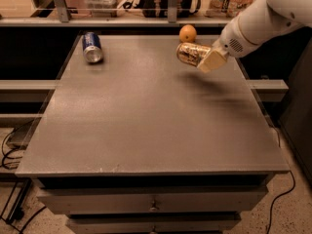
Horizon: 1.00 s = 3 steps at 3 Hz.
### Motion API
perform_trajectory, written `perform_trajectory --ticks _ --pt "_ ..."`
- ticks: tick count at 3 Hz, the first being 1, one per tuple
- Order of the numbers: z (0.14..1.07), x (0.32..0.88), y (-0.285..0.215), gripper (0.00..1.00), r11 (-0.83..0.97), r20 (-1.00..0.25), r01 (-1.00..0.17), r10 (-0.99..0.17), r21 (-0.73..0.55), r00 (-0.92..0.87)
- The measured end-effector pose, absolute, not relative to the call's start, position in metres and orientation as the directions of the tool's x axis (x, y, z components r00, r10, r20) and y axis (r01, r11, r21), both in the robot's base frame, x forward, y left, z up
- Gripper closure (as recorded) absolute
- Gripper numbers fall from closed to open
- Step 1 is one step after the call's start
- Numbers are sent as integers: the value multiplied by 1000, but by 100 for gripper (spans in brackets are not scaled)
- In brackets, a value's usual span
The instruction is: Move orange can near pepsi can
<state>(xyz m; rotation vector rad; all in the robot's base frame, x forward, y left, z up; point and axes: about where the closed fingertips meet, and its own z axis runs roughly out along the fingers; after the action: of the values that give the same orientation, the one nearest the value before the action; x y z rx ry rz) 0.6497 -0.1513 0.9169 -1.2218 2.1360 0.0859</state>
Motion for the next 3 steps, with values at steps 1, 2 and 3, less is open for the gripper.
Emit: perform_trajectory --ticks 1,2,3 --pt "923 666 -103 100 457 -566 -845 -789 -278 -240" --pt "917 685 -51 100 399 -587 -884 -787 -244 -192" --pt "915 685 -50 100 397 -585 -886 -788 -241 -194"
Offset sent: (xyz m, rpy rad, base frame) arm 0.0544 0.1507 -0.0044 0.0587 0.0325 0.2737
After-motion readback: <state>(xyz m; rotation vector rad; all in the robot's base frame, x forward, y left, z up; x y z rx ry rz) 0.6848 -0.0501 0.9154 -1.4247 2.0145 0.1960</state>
